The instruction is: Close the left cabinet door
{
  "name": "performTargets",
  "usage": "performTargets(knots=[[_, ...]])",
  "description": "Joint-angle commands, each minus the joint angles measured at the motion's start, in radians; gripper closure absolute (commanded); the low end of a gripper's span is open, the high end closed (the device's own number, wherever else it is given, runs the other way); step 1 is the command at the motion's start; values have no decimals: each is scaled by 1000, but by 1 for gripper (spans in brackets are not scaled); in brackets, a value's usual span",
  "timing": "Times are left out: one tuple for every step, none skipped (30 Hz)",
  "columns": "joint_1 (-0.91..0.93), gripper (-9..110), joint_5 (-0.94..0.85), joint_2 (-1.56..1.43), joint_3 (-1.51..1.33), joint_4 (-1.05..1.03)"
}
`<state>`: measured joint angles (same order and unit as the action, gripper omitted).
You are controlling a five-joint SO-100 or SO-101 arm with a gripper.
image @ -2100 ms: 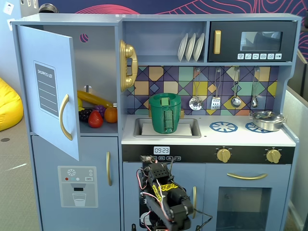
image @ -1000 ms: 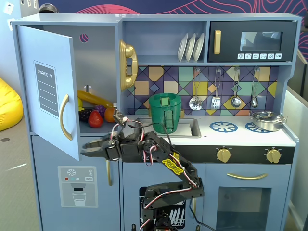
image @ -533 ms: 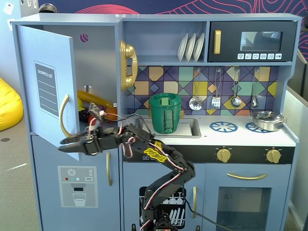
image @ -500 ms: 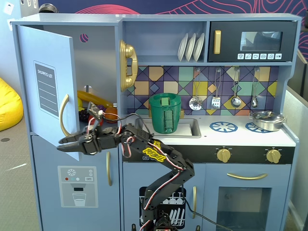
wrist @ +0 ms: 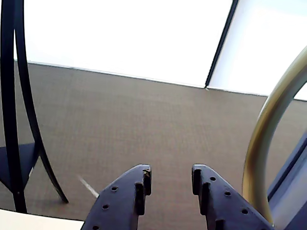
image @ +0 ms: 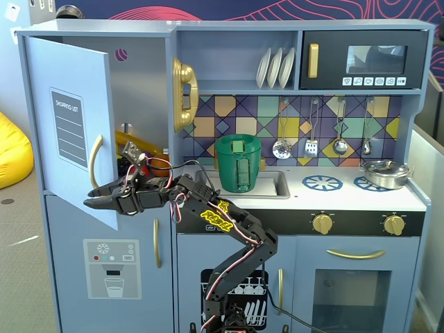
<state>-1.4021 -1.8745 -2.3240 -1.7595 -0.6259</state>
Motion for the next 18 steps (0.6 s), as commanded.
performTargets(knots=[[78,102,-6,-48,61,-17],[98,102,-6,-52,61,-26],[118,102,-6,-55,61,-37],[138,102,-6,-60,60,-43],[160,102,-2,-63,60,-46],[186,102,-2,-66,61,-52],[216,102,5,-67,64,-55],[250,102,15,-67,69,-57],[285,102,21,-64,75,-66],[322,102,26,-58,84,-74],[357,102,31,-54,91,-74],[393,102,35,-46,100,-74],[426,102,37,-37,109,-75],[456,102,37,-28,120,-75],[482,102,37,-18,130,-72],[506,102,38,-8,140,-64],[531,102,35,5,147,-54],[555,102,28,18,155,-41]])
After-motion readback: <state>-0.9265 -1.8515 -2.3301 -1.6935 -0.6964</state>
